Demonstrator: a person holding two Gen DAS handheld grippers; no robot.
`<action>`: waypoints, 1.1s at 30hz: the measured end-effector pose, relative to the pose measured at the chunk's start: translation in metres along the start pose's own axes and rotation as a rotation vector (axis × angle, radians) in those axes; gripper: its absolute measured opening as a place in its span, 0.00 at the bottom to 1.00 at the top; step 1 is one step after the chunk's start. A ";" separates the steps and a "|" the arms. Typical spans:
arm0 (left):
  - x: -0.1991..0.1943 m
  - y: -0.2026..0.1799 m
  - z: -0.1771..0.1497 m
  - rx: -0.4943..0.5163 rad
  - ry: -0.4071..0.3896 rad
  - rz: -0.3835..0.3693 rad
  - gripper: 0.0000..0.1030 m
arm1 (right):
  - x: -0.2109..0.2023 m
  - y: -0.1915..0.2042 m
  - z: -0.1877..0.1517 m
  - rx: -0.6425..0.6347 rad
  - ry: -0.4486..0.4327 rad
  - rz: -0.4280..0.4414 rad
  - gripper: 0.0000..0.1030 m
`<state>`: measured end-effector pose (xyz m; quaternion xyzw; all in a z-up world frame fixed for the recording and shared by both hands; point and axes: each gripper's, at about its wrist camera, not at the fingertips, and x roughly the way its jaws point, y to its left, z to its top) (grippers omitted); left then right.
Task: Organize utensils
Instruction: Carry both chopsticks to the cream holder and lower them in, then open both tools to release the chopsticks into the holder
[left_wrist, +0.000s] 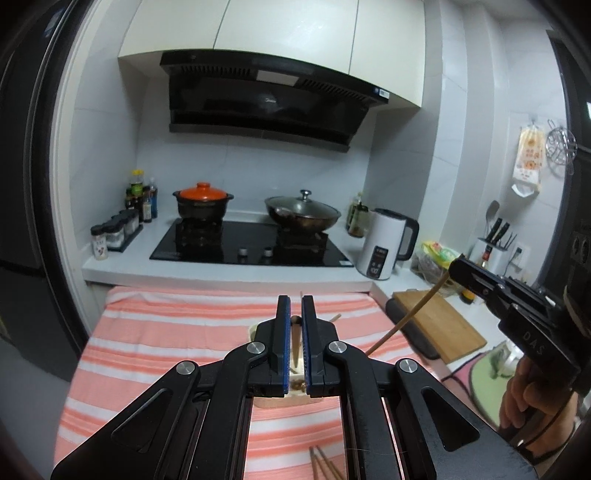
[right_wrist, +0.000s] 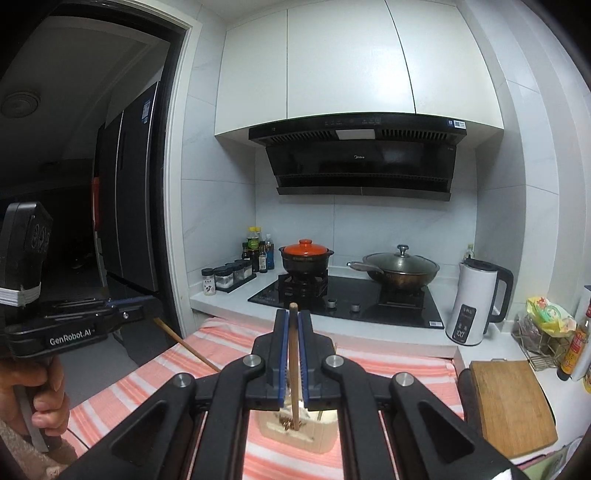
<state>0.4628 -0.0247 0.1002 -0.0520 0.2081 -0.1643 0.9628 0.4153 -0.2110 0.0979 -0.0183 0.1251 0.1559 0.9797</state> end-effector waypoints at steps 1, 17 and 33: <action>0.006 0.002 0.001 -0.001 0.005 0.004 0.03 | 0.008 -0.002 0.000 -0.001 -0.001 -0.006 0.05; 0.114 0.029 -0.024 -0.030 0.201 0.025 0.03 | 0.145 -0.035 -0.043 0.118 0.232 0.029 0.05; 0.130 0.037 -0.032 -0.068 0.200 0.094 0.52 | 0.160 -0.042 -0.051 0.161 0.243 0.043 0.46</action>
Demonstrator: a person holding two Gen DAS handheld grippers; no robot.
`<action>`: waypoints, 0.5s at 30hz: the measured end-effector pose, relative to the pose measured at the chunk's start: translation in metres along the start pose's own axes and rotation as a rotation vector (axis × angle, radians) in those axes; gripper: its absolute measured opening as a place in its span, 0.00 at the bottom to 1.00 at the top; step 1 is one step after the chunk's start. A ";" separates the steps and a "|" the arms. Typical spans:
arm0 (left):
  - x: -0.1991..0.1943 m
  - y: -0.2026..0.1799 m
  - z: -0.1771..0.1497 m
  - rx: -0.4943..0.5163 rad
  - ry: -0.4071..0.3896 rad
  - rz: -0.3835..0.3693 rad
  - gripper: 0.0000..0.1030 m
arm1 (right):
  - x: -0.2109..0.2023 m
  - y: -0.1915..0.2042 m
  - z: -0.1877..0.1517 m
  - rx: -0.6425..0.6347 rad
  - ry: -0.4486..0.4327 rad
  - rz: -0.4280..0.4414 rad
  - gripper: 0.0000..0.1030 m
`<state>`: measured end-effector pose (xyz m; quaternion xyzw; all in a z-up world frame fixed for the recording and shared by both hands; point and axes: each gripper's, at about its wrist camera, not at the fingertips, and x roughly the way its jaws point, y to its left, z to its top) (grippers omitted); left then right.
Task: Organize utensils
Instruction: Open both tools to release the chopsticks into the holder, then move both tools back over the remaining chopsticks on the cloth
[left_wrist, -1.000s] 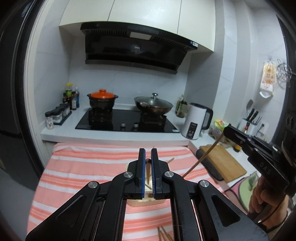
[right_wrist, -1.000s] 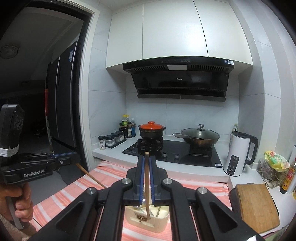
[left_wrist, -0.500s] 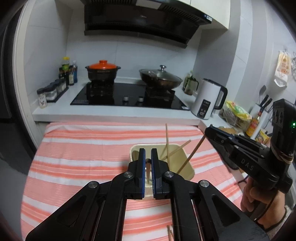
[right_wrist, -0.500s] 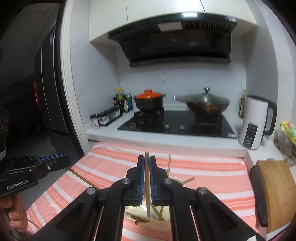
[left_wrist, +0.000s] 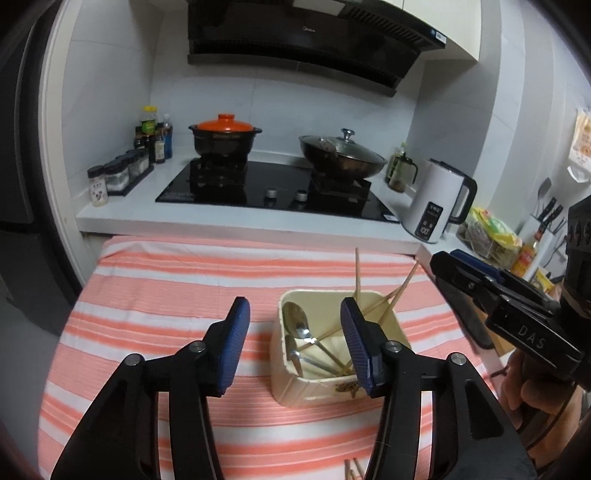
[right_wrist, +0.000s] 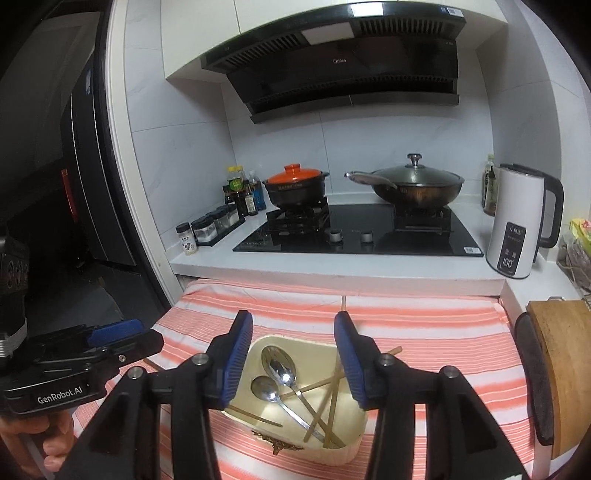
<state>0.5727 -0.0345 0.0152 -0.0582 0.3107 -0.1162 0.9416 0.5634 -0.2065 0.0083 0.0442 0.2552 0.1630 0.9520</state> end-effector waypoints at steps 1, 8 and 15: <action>-0.003 0.001 0.000 -0.002 -0.003 0.002 0.54 | -0.003 0.001 0.001 0.001 -0.006 0.002 0.46; -0.031 0.003 -0.019 0.018 -0.014 0.005 0.66 | -0.039 0.008 -0.006 -0.020 -0.044 0.007 0.47; -0.066 0.001 -0.079 0.043 0.034 -0.014 0.76 | -0.088 0.013 -0.044 -0.063 -0.045 -0.012 0.50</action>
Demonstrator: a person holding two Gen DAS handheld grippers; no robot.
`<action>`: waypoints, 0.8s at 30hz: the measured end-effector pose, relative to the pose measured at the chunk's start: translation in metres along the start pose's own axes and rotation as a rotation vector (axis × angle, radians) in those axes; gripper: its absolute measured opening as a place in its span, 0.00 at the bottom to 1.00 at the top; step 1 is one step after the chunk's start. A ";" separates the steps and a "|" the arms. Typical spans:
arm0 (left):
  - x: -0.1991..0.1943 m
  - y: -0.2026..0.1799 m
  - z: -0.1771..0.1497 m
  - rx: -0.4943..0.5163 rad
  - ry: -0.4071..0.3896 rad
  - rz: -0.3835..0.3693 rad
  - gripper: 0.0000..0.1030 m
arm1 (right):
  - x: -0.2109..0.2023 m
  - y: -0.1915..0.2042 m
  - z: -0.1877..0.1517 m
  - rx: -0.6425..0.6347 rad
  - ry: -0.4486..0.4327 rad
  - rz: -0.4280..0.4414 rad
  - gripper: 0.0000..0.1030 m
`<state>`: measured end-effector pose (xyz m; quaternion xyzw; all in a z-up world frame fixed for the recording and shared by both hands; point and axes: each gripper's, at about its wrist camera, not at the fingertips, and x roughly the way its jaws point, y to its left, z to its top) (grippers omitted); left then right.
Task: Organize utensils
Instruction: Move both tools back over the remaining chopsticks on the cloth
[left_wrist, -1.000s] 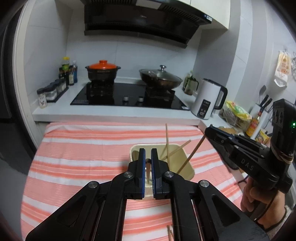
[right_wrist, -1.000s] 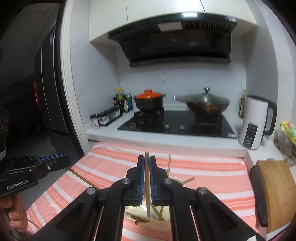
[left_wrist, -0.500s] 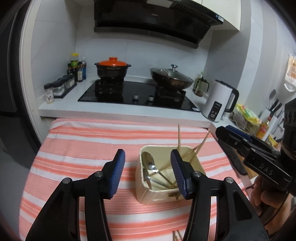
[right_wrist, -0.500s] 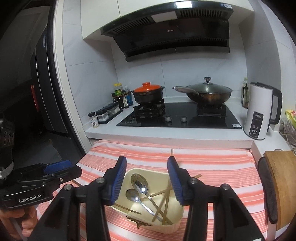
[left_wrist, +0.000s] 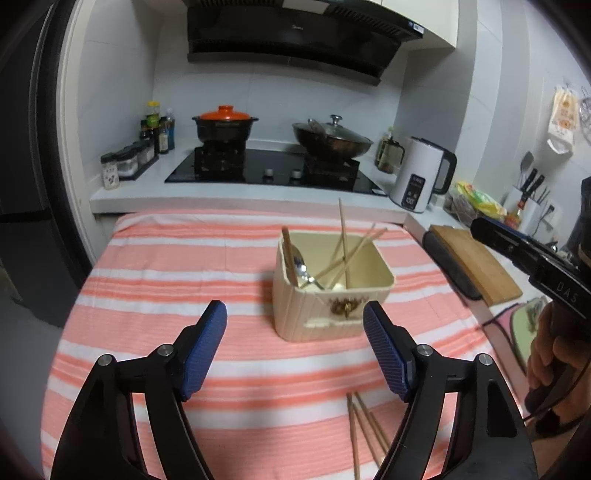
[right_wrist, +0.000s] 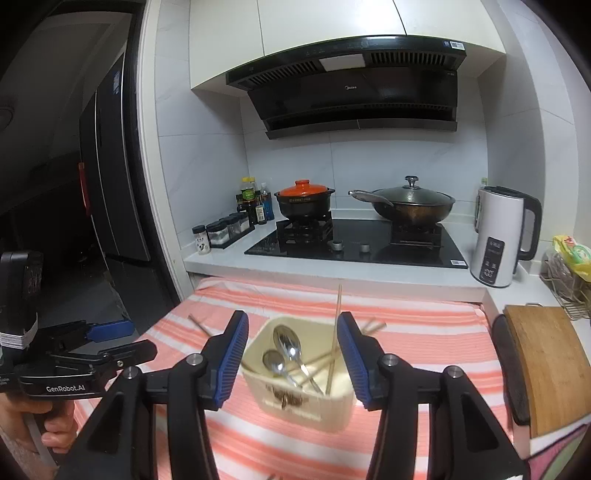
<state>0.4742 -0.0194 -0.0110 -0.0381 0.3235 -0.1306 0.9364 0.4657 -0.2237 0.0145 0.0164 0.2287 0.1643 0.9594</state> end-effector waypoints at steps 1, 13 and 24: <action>-0.004 -0.001 -0.011 0.000 0.012 -0.005 0.77 | -0.007 0.000 -0.007 -0.006 0.004 -0.005 0.50; -0.034 -0.021 -0.149 -0.015 0.178 -0.015 0.77 | -0.083 -0.005 -0.144 -0.032 0.205 -0.116 0.50; -0.046 -0.043 -0.238 0.016 0.280 -0.040 0.77 | -0.139 0.023 -0.270 -0.047 0.362 -0.084 0.50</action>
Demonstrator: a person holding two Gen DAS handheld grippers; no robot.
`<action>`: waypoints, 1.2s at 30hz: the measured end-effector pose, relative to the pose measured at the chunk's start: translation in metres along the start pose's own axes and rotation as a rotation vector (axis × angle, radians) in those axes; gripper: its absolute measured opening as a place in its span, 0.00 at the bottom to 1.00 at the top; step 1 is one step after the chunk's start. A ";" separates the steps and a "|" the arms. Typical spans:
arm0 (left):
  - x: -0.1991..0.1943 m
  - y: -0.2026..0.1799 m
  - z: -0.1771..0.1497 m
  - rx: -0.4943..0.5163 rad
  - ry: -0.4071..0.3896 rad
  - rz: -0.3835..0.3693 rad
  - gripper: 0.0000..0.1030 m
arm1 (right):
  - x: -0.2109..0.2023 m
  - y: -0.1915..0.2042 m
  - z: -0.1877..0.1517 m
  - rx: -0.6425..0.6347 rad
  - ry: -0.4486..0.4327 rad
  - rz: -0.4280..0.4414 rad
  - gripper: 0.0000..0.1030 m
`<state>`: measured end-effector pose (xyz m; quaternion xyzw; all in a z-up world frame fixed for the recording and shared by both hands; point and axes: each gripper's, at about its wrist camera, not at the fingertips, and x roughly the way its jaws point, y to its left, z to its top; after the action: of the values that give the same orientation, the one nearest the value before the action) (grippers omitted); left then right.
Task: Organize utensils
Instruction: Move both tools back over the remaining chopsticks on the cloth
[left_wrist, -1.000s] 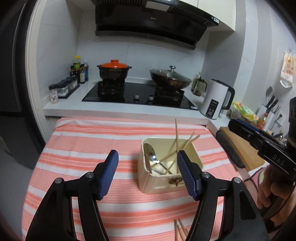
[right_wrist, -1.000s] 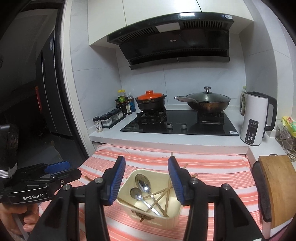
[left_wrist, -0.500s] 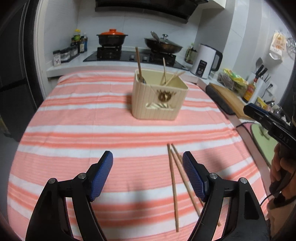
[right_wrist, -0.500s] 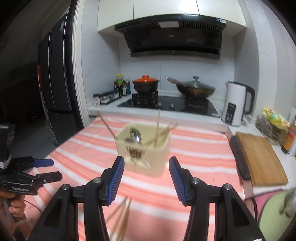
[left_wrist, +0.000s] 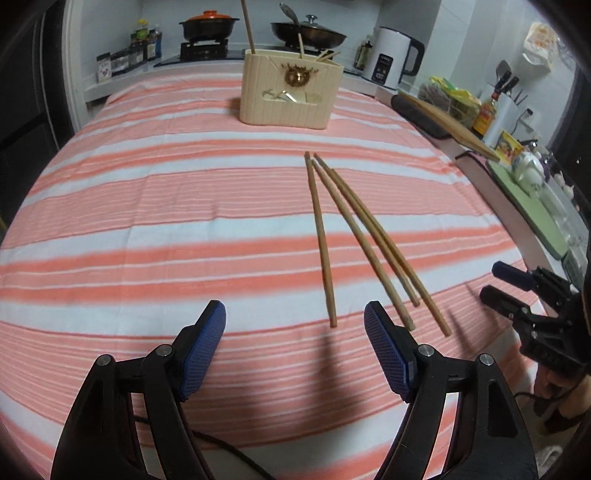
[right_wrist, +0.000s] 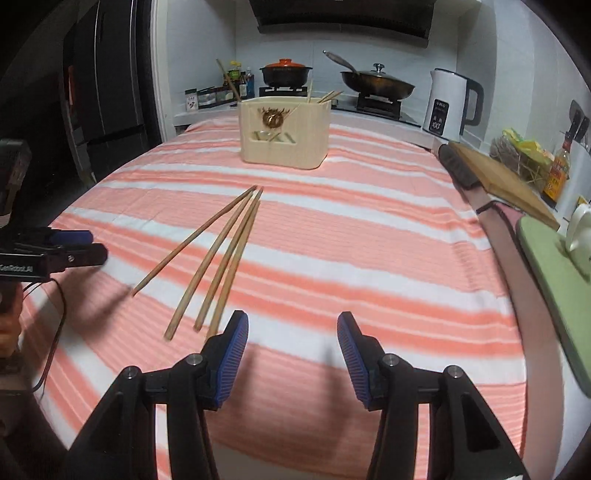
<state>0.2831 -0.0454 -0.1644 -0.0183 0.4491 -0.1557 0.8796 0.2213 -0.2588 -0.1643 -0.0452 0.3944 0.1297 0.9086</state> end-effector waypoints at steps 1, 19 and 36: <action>0.001 -0.001 -0.003 0.003 0.003 -0.003 0.77 | -0.002 0.006 -0.007 -0.006 -0.001 0.013 0.50; 0.034 -0.024 -0.008 0.124 0.035 0.084 0.53 | 0.024 0.042 -0.026 -0.059 0.068 0.063 0.46; 0.032 -0.018 -0.007 0.078 0.001 0.127 0.02 | 0.030 0.032 -0.023 0.007 0.075 -0.024 0.07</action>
<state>0.2904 -0.0707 -0.1912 0.0446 0.4433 -0.1169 0.8876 0.2165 -0.2264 -0.2014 -0.0515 0.4279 0.1156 0.8949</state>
